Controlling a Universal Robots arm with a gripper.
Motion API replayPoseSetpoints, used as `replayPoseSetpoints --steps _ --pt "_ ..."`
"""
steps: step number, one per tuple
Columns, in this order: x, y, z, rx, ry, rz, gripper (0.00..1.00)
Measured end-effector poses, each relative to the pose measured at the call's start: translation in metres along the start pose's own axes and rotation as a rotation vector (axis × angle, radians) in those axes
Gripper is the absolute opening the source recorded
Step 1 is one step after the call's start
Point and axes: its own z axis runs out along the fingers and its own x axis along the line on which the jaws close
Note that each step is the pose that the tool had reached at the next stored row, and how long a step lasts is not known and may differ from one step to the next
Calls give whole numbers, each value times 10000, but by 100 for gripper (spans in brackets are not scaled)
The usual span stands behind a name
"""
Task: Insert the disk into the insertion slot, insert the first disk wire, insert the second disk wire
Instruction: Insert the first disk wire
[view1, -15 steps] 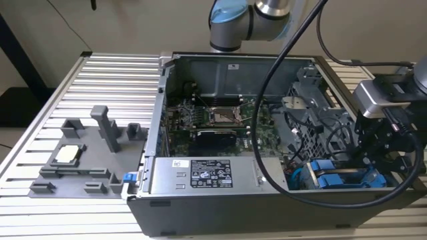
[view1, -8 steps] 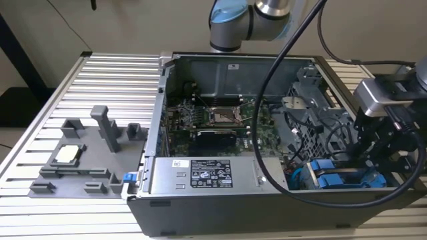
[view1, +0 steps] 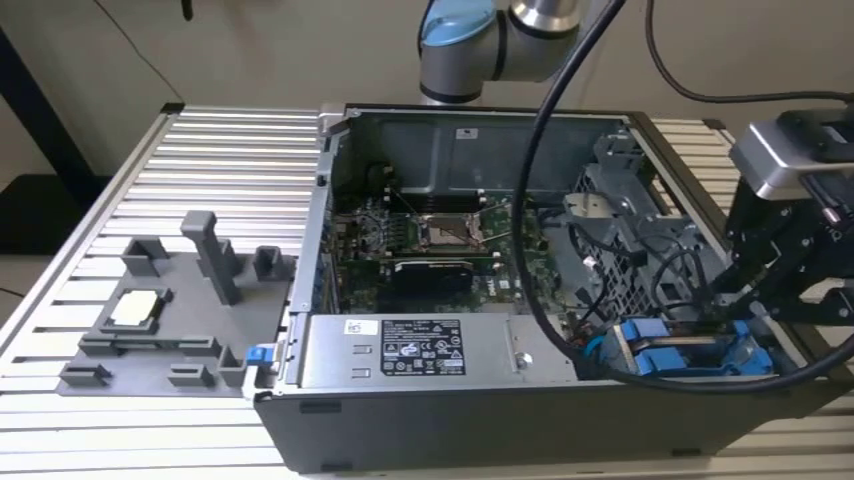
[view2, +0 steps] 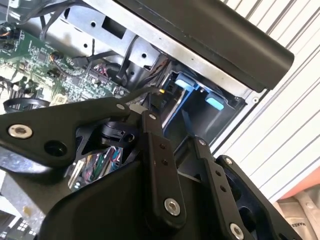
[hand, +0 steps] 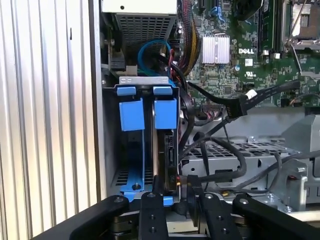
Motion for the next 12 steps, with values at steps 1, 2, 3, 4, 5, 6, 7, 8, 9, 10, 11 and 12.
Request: replayPoseSetpoints --steps 1,2,3,4,5,6,7,8,9,10,11,12 --pt "-3 0 -23 0 5 -1 33" --pt "-5 1 -47 0 12 0 33" --pt "-7 2 -66 0 26 0 33" --pt "-9 3 -85 1 46 -1 33" --pt "-11 4 -100 1 67 -1 33" --pt "-13 4 -118 2 90 -2 33" --pt "-15 4 -138 2 107 -2 33" --pt "-17 4 -152 3 117 -2 33" --pt "-17 4 -153 2 118 -2 33" --pt "-17 5 -153 2 118 -2 33" --pt "-16 4 -153 2 120 -2 33" --pt "-16 5 -153 2 122 -2 33"
